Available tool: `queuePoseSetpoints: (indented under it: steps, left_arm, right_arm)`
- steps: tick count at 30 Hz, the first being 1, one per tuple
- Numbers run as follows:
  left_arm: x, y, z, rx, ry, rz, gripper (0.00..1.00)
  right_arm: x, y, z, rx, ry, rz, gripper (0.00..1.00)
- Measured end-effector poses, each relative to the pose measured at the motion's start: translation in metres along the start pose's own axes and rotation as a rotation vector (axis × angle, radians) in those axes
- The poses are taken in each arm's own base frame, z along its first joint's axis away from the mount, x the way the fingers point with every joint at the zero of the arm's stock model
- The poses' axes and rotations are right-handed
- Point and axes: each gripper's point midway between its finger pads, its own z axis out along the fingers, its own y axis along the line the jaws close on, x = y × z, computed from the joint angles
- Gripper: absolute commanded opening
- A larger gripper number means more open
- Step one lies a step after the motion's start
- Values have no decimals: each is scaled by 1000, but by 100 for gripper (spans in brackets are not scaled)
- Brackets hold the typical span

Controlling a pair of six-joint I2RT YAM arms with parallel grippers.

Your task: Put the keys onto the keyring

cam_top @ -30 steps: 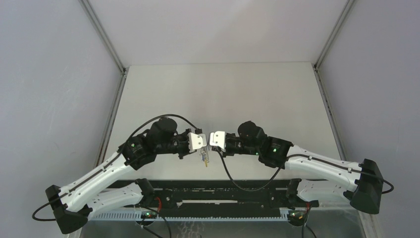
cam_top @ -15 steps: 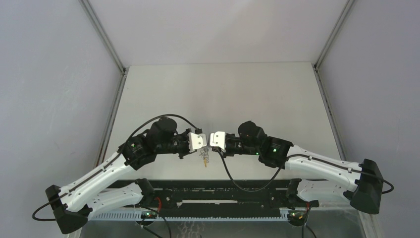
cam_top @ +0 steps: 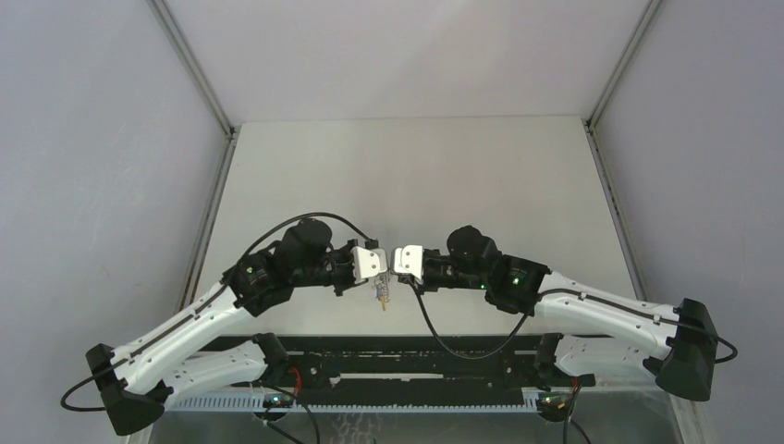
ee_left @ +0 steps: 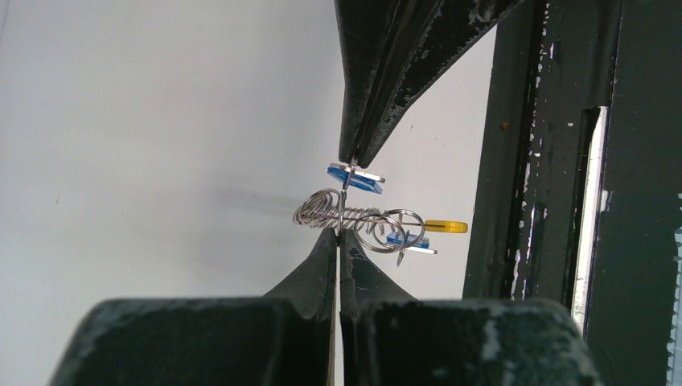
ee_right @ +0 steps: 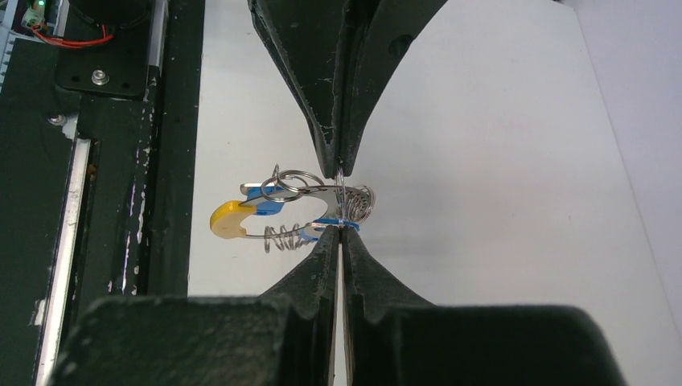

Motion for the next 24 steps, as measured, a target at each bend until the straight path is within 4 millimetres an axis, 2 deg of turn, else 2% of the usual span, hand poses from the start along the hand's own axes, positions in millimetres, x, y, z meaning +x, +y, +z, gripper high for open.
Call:
queuePoseSetpoints:
  steps: [24]
  left_arm:
    - [-1,-2,0,10,-5,0,0]
  right_arm:
    - [5,2,3,-10,18,6,0]
